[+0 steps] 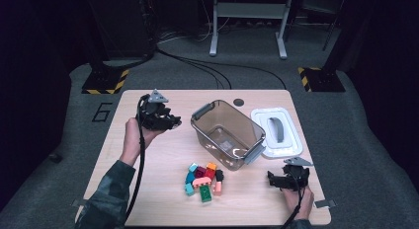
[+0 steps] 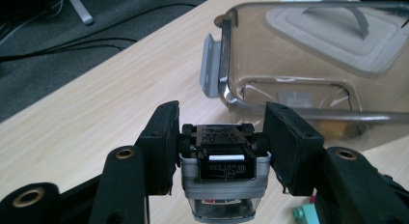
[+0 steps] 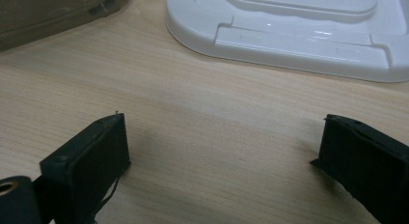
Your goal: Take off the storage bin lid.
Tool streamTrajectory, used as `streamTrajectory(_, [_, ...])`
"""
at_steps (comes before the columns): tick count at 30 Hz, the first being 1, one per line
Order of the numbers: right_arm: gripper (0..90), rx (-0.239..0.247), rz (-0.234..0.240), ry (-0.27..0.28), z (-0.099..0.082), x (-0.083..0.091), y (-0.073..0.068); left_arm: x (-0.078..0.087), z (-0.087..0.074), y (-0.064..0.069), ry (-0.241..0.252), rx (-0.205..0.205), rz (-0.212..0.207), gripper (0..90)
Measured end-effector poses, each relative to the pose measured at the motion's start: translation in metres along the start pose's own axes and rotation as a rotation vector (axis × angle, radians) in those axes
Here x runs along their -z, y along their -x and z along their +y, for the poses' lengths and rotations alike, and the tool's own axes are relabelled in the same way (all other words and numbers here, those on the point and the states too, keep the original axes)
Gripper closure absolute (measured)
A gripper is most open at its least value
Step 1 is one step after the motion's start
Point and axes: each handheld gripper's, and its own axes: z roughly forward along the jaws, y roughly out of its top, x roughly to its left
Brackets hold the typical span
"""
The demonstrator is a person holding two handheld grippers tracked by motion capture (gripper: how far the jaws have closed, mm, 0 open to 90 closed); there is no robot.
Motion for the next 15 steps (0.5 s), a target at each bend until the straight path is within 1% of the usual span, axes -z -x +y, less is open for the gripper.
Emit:
streamTrajectory(2, [2.7,0.000,0.000,0.000,0.000,0.000,0.000,-0.001,0.006,0.000,0.005,-0.002,-0.005,48.6])
streamTrajectory(3, [2.7,0.000,0.000,0.000,0.000,0.000,0.000,-0.001,0.010,0.001,0.000,-0.014,-0.004,48.5])
streamTrajectory(7, [2.6,0.000,0.000,0.000,0.000,0.000,0.000,-0.005,0.022,0.002,0.001,-0.031,-0.004,48.6])
streamTrajectory(9, [2.6,0.000,0.000,0.000,0.000,0.000,0.000,-0.008,0.027,0.002,0.004,-0.034,-0.006,48.5])
streamTrajectory(10, [2.6,0.000,0.000,0.000,0.000,0.000,0.000,-0.008,0.027,0.002,0.004,-0.034,-0.006,48.6])
streamTrajectory(12, [2.6,0.000,0.000,0.000,0.000,0.000,0.000,-0.012,0.036,0.005,0.012,-0.038,-0.008,48.5])
streamTrajectory(15, [2.6,0.000,0.000,0.001,0.000,0.000,0.000,-0.014,0.044,0.009,0.007,-0.061,-0.008,48.5])
